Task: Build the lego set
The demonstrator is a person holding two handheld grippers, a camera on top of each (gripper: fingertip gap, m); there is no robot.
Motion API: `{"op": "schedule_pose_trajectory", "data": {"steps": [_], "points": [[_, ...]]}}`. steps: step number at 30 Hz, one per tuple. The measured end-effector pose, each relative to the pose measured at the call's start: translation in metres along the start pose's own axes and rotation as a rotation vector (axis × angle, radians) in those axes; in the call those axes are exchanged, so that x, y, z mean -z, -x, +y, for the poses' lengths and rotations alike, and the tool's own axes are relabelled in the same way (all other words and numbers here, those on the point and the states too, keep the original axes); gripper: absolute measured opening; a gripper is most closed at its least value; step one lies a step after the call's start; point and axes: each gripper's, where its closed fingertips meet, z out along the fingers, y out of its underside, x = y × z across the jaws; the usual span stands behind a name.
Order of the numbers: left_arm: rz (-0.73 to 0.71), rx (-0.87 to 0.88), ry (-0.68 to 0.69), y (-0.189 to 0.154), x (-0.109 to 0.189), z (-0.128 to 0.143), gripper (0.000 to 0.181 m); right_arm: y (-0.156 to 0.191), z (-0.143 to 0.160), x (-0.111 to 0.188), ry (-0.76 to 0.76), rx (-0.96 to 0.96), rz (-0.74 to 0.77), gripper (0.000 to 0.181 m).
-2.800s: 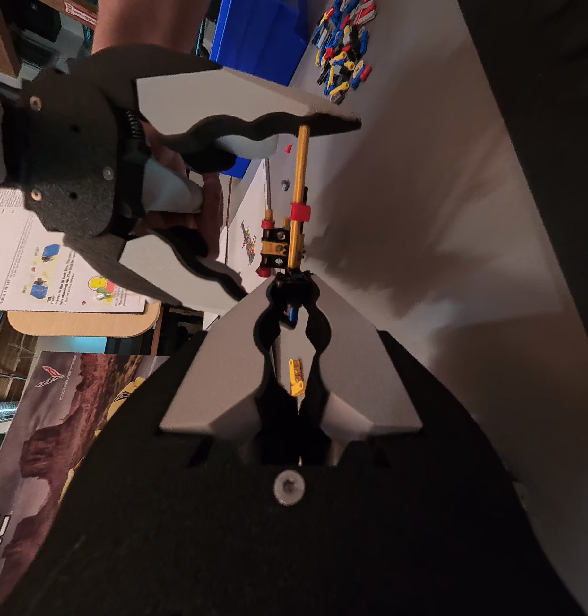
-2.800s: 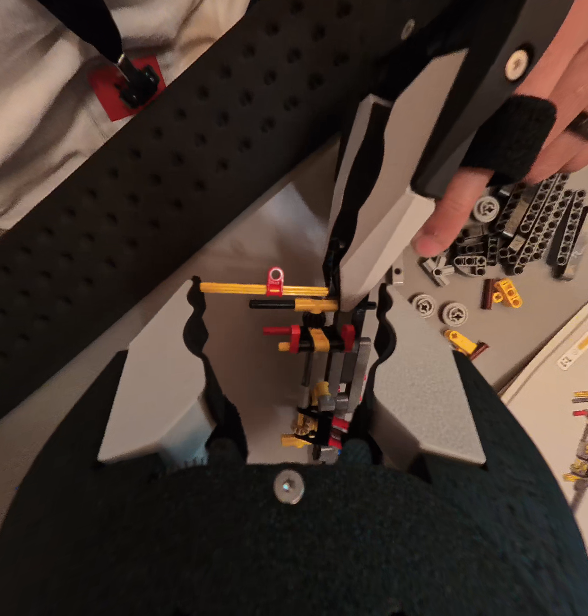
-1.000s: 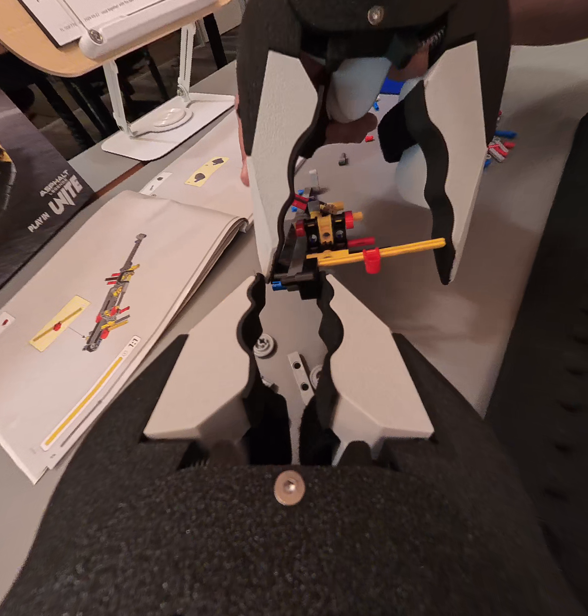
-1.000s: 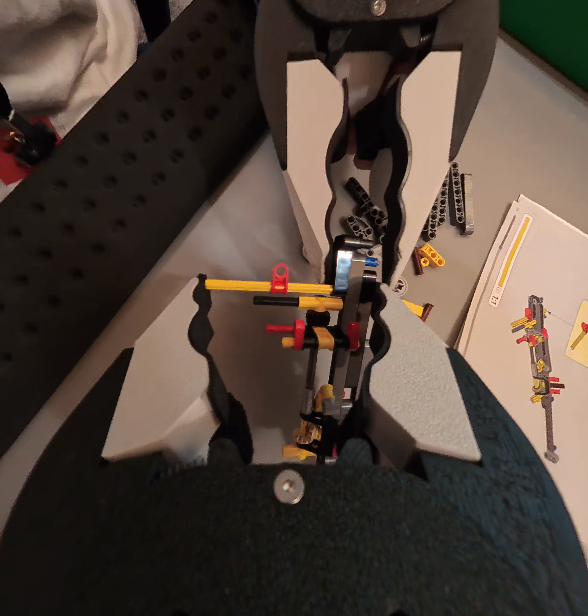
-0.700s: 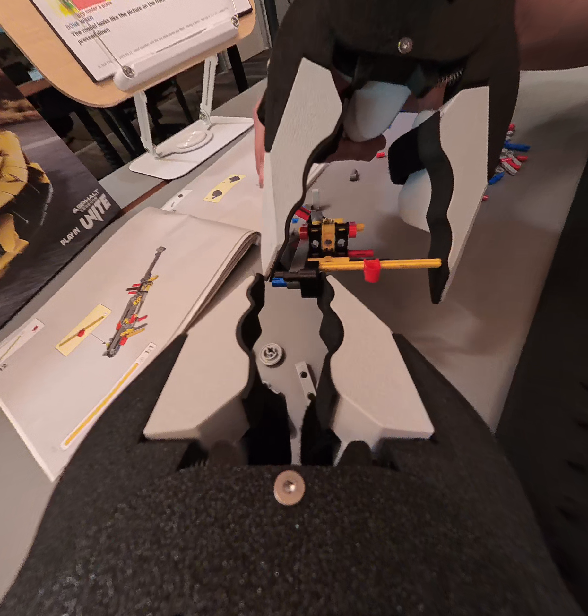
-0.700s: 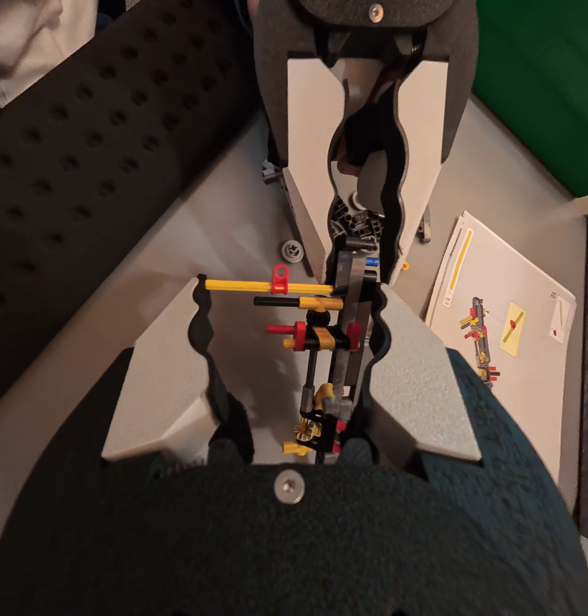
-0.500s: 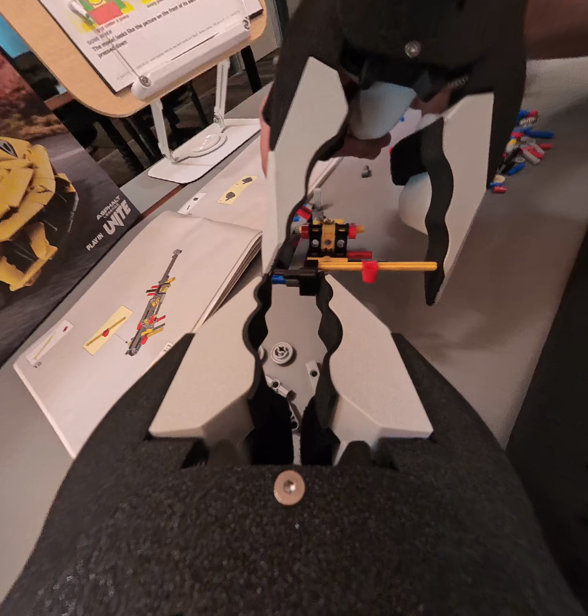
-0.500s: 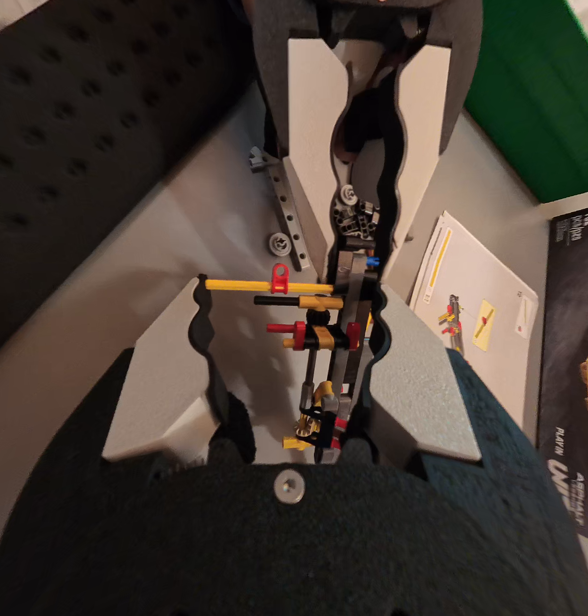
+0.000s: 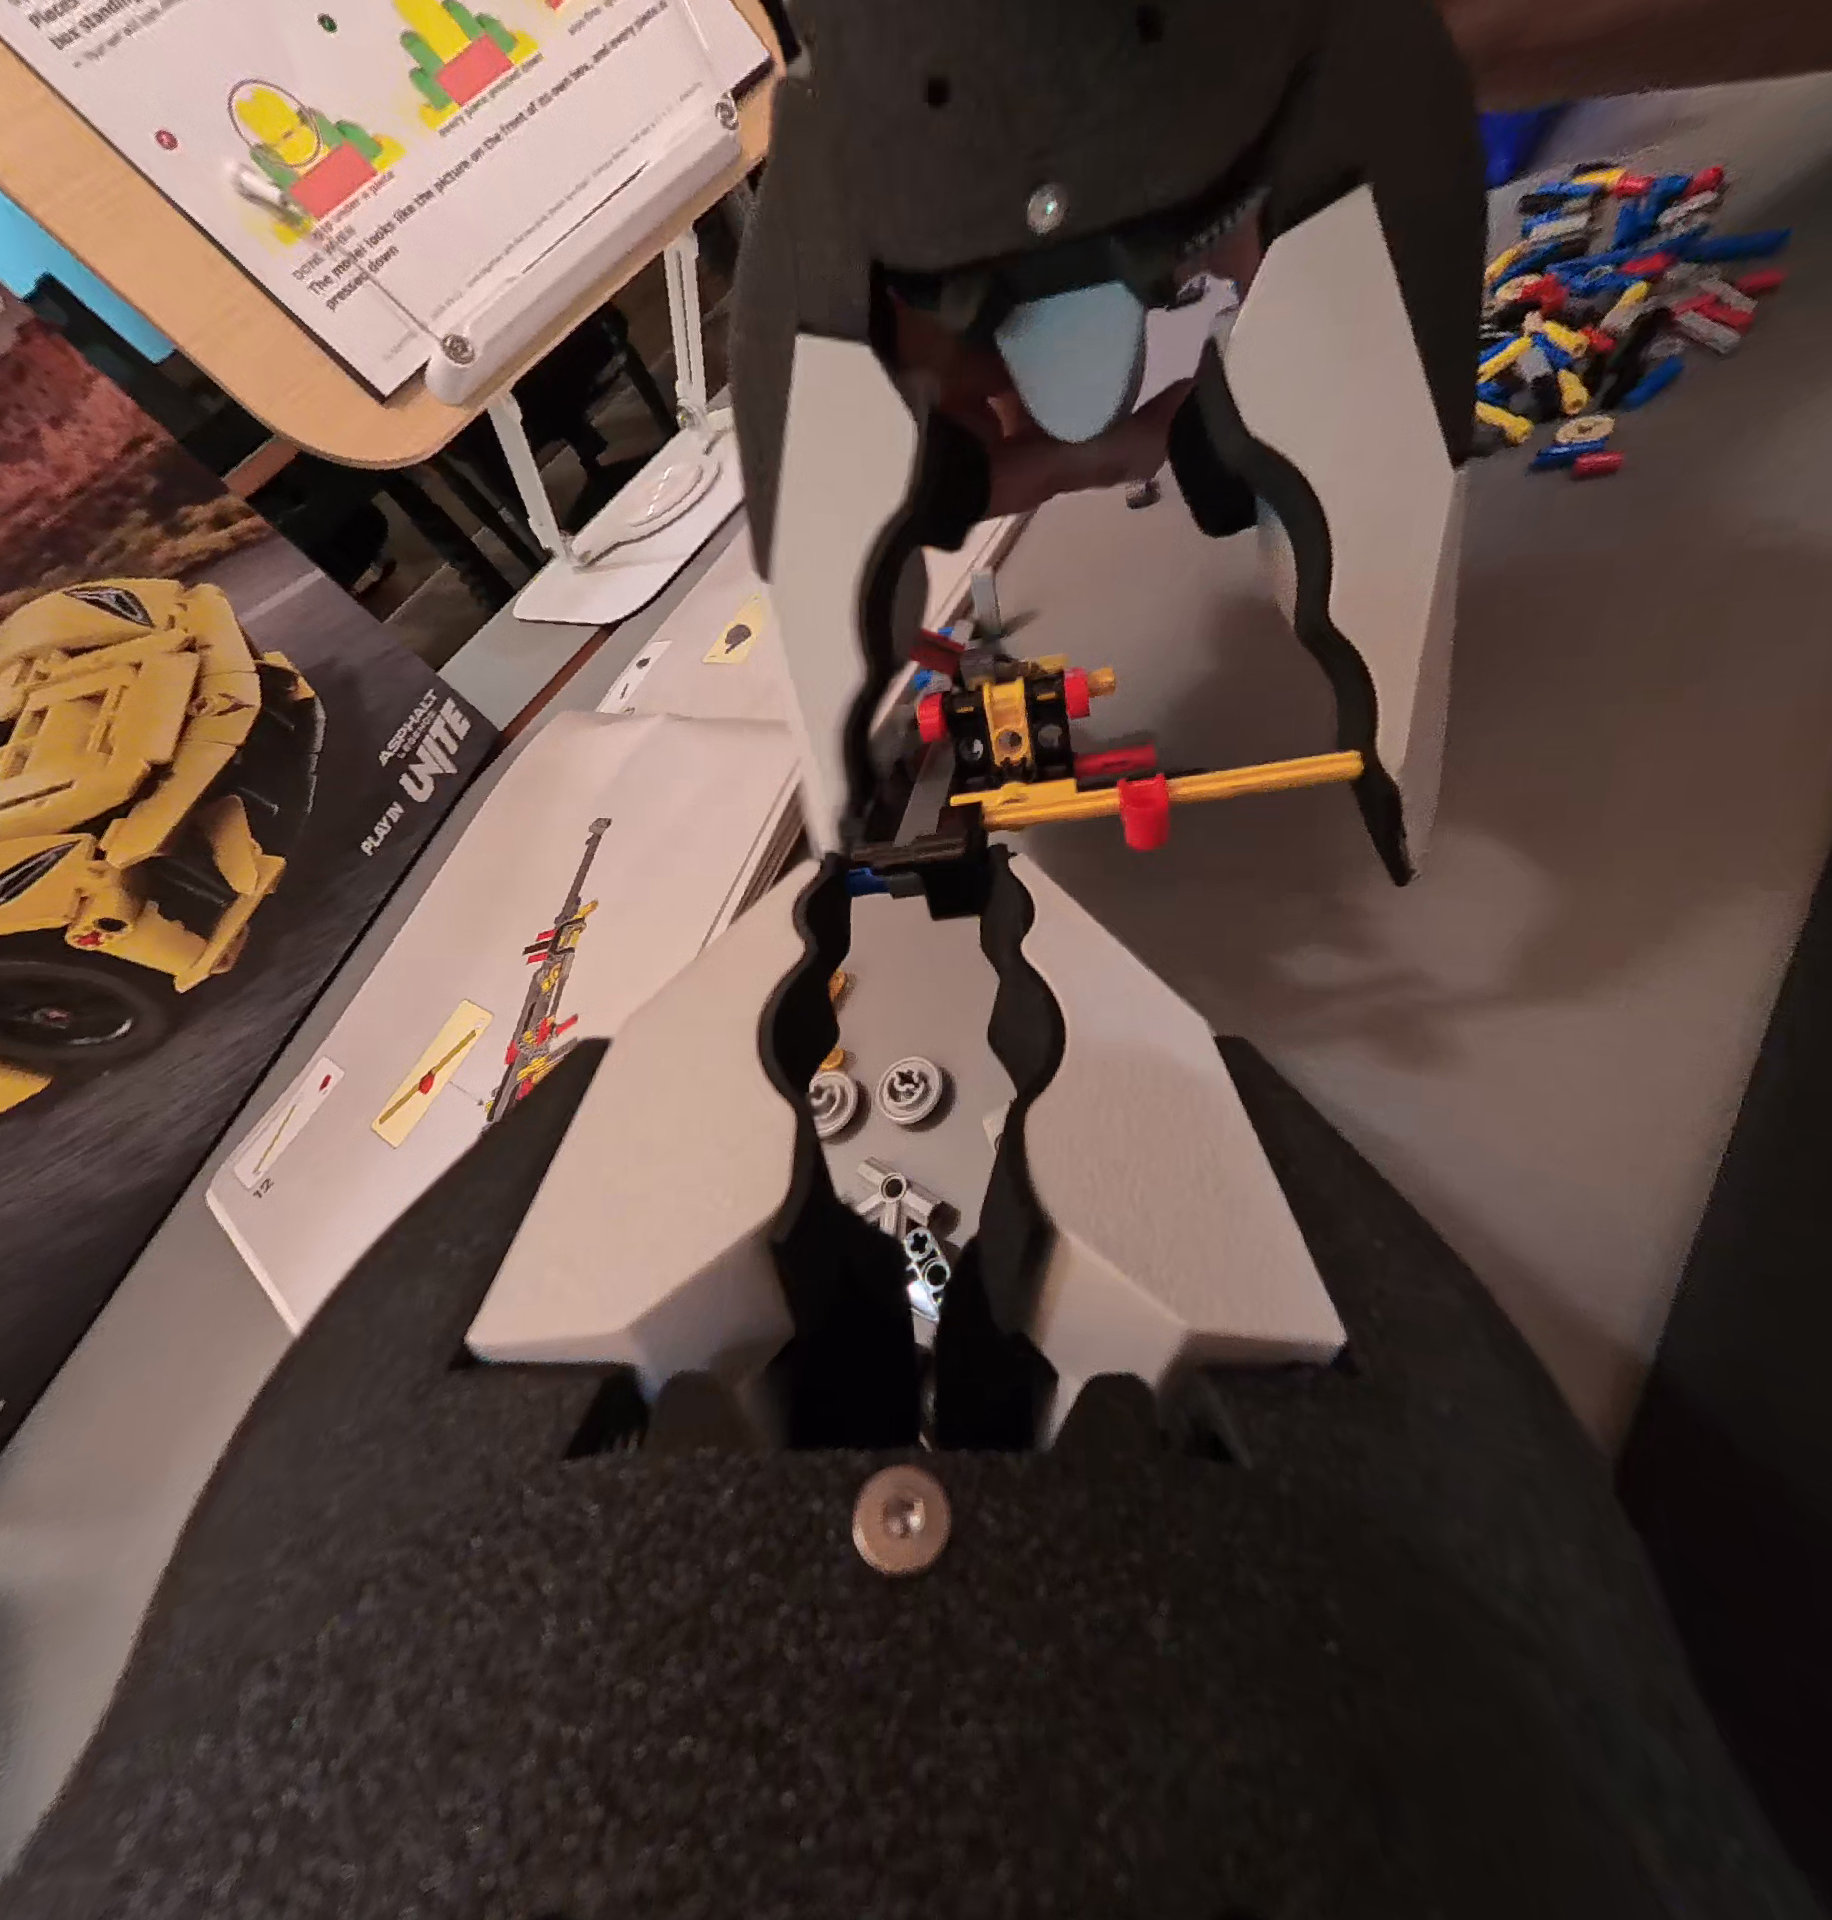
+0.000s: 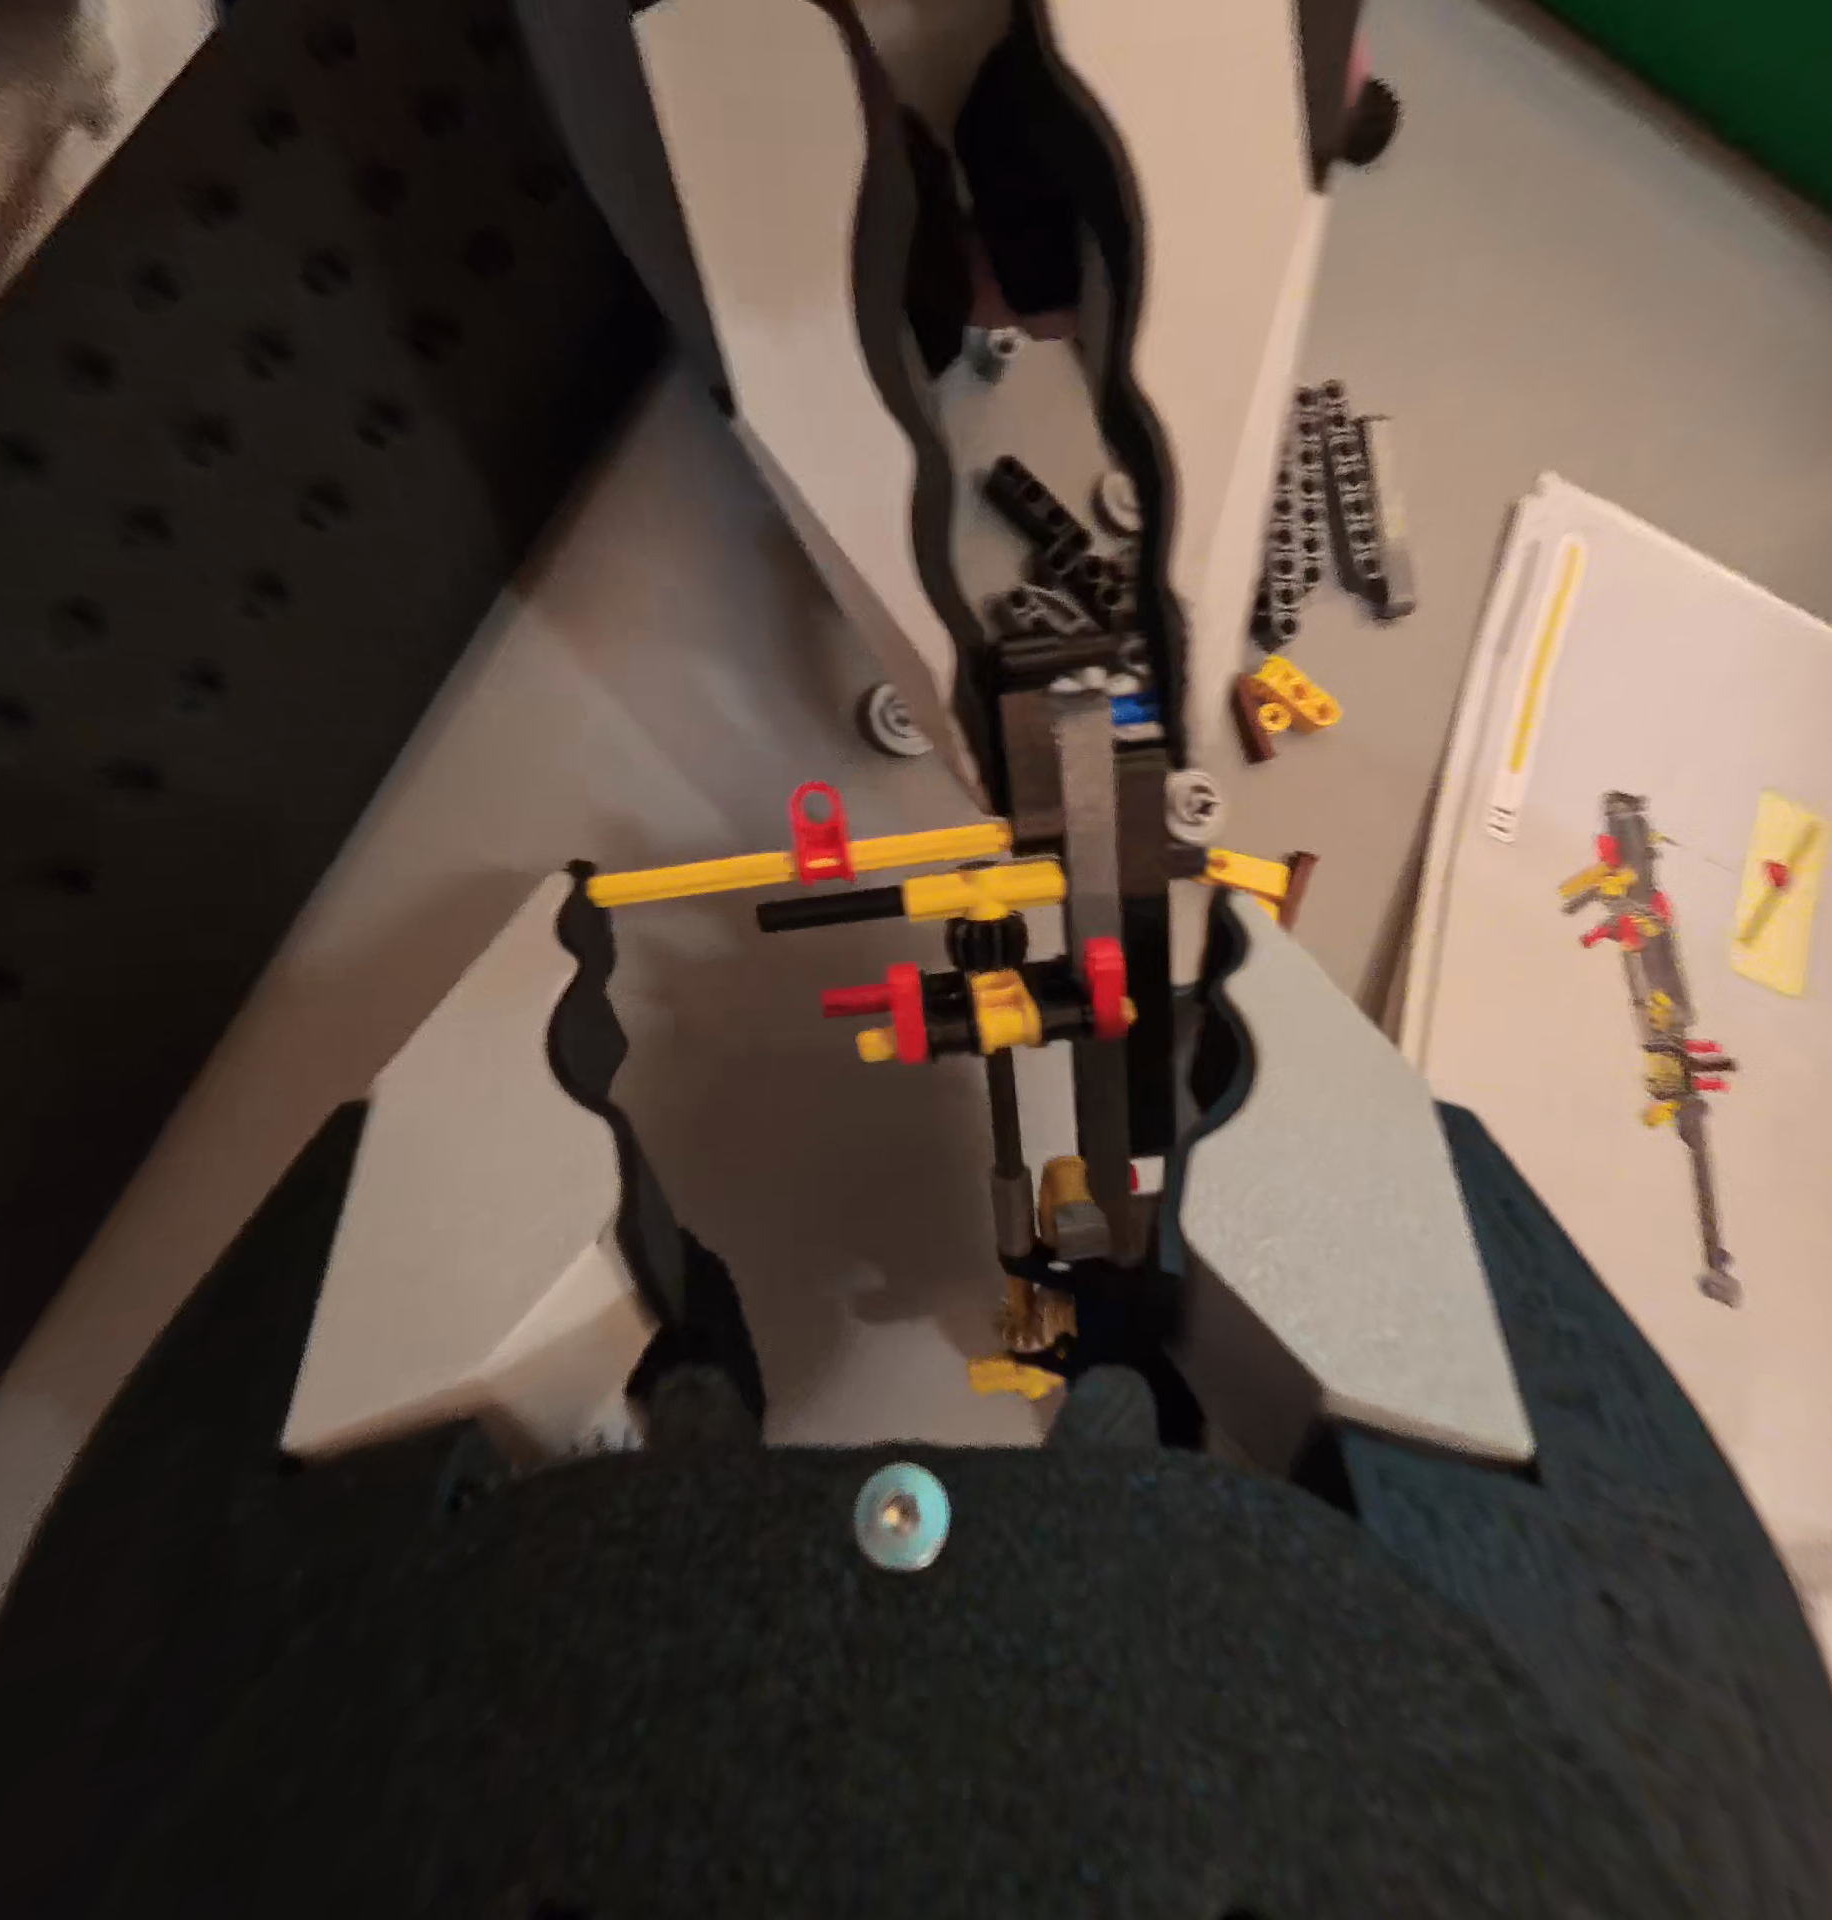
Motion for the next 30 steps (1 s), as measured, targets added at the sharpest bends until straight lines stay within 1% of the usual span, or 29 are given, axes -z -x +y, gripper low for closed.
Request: {"op": "schedule_pose_trajectory", "data": {"steps": [1, 6, 8, 11, 13, 15, 17, 19, 21, 23, 25, 26, 29, 30], "points": [[0.004, -0.005, 0.003, -0.001, 0.000, 0.001, 0.023, 0.004, 0.000, -0.001, 0.007, 0.009, -0.022, 0.106], [0.011, 0.019, -0.004, -0.001, 0.000, 0.000, 0.023, 0.003, 0.002, -0.001, 0.041, 0.033, -0.021, 0.104], [0.024, 0.023, 0.009, -0.003, -0.002, 0.003, 0.023, 0.005, 0.005, -0.001, 0.061, 0.019, -0.045, 0.104], [0.014, -0.030, 0.043, -0.006, -0.005, 0.008, 0.023, 0.006, 0.011, -0.004, 0.076, 0.032, -0.045, 0.103], [0.021, -0.015, 0.042, -0.006, -0.005, 0.009, 0.023, 0.006, 0.011, -0.004, 0.074, 0.036, -0.044, 0.103], [0.057, 0.082, 0.032, -0.005, -0.005, 0.008, 0.024, 0.003, 0.010, -0.005, 0.070, 0.033, -0.024, 0.102], [0.124, 0.264, 0.009, -0.003, -0.004, 0.005, 0.025, -0.002, 0.013, -0.007, 0.092, 0.049, 0.024, 0.103], [0.173, 0.457, -0.038, 0.003, -0.001, -0.001, 0.028, -0.012, 0.019, -0.009, 0.142, 0.078, 0.104, 0.103], [0.217, 0.611, -0.042, 0.006, -0.003, 0.001, 0.032, -0.020, 0.021, -0.010, 0.155, 0.077, 0.164, 0.104], [0.219, 0.683, -0.032, 0.009, -0.007, 0.003, 0.032, -0.021, 0.016, -0.011, 0.129, 0.051, 0.175, 0.104], [0.207, 0.687, 0.002, 0.009, -0.012, 0.008, 0.032, -0.029, 0.013, -0.008, 0.127, 0.038, 0.226, 0.104], [0.228, 0.698, 0.007, 0.006, -0.013, 0.007, 0.031, -0.031, 0.011, -0.007, 0.122, 0.043, 0.249, 0.104], [0.290, 0.797, -0.014, 0.000, -0.015, 0.001, 0.019, -0.035, 0.010, -0.006, 0.145, 0.089, 0.307, 0.104], [0.301, 0.825, -0.024, 0.000, -0.016, -0.001, 0.018, -0.037, 0.008, -0.005, 0.150, 0.109, 0.338, 0.104]]}}
